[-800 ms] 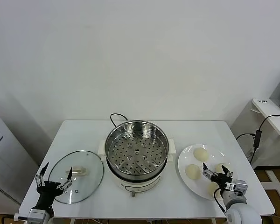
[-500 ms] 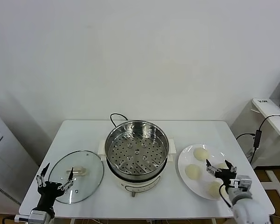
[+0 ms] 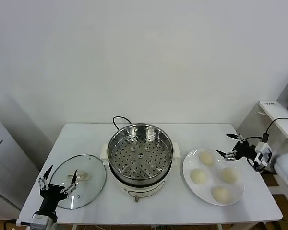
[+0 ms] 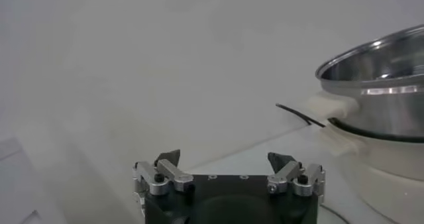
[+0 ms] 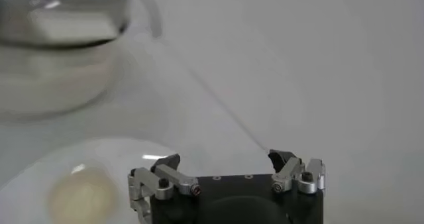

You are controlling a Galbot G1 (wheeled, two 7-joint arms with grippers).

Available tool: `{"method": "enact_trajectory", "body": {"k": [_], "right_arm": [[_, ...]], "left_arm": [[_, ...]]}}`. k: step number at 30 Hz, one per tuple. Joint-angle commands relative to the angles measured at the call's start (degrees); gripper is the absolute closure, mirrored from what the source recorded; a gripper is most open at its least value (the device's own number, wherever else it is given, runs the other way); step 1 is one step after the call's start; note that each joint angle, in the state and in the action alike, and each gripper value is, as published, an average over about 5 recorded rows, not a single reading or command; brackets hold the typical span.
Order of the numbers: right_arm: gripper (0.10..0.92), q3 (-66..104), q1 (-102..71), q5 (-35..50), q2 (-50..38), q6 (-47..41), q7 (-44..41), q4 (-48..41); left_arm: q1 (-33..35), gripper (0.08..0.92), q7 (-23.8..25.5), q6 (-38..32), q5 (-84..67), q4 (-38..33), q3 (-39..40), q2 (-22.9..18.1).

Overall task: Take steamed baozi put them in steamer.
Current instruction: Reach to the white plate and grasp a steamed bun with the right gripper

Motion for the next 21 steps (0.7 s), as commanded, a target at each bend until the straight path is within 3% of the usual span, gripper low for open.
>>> {"method": "enact_trajectory", "body": {"k": [1, 12, 21], "right_arm": [[0.203, -34.37, 35.35, -11.42, -2.7, 2.09, -18.4, -12.37], [0.203, -39.69, 33.8, -15.83, 10.91, 2.18, -14.94, -20.87], [0.204, -37.04, 29.63, -18.43, 16.63, 3.51, -12.02, -26.06]], "left_arm": [[-0.49, 0.177, -0.18, 0.01, 0.01, 0.0, -0.04, 0.14], [-0.63, 0.177, -0.68, 0.22, -0.22, -0.1, -0.81, 0.03], [-0.09, 0.177, -0.83, 0.42, -0.57, -0.24, -0.74, -0.64]]}}
